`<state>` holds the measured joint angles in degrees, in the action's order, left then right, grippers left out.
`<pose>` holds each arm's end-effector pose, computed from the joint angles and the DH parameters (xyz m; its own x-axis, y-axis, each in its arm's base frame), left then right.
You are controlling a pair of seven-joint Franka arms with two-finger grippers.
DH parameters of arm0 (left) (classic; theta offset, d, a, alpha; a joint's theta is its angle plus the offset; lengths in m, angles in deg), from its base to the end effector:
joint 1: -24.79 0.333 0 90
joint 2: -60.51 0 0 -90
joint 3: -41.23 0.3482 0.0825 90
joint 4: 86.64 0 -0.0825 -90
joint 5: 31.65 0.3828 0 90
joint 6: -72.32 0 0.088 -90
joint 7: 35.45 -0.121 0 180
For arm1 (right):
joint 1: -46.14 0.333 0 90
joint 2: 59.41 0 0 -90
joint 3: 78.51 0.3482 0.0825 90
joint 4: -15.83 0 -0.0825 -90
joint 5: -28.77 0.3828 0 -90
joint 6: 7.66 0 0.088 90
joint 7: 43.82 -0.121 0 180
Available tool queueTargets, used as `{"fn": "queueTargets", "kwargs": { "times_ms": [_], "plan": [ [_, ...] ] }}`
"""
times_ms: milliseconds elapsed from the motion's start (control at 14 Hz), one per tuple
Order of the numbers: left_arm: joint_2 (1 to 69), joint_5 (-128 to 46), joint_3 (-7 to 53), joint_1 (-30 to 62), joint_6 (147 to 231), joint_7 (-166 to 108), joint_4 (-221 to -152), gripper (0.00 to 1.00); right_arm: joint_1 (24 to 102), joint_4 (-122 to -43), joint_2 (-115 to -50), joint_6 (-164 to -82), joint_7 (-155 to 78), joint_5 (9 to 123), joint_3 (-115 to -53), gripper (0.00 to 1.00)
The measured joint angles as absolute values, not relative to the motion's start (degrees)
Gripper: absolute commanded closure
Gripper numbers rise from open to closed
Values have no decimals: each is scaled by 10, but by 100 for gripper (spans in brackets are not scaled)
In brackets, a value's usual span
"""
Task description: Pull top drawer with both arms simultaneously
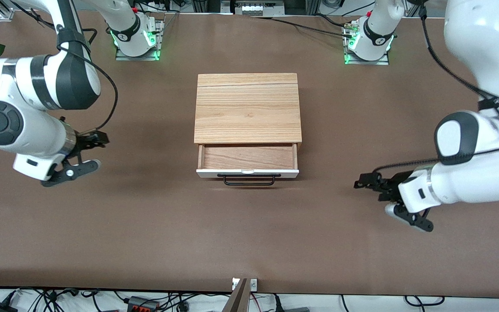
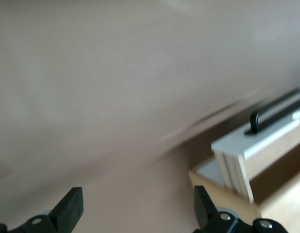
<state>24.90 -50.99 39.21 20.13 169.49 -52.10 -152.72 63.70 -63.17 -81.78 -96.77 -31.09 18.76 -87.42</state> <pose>0.7326 -0.1148 0.4507 0.9418 -0.3359 0.0158 -0.3195 -0.8790 0.3539 0.6535 0.0954 0.4977 0.9019 0.3504 -0.2526 0.3991 -0.8997 0.1770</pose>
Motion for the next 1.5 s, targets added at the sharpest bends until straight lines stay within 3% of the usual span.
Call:
{"fn": "queueTargets", "kwargs": {
  "times_ms": [214, 357, 643, 786, 1143, 1500],
  "plan": [
    [302, -456, 397, 223, 1632, -516, -1528, 0, 625, -618, -768, -921, -317, 191, -888, 0],
    [331, -444, 398, 243, 1605, -516, -1528, 0, 594, -631, -727, -892, -323, 254, -887, 0],
    [376, -381, 398, 244, 1578, -505, -1531, 0, 458, -762, -632, -979, -386, 286, -791, 0],
    [398, -368, 397, 244, 1573, -501, -1552, 0, 441, -825, -591, -1010, -420, 286, -761, 0],
    [492, -336, 383, 238, 1622, -493, -1699, 0, 448, -837, -565, -1026, -435, 287, -792, 0],
    [611, -335, 383, 239, 1713, -493, -1885, 0, 458, -801, -587, -991, -436, 288, -796, 0]
  ]
}}
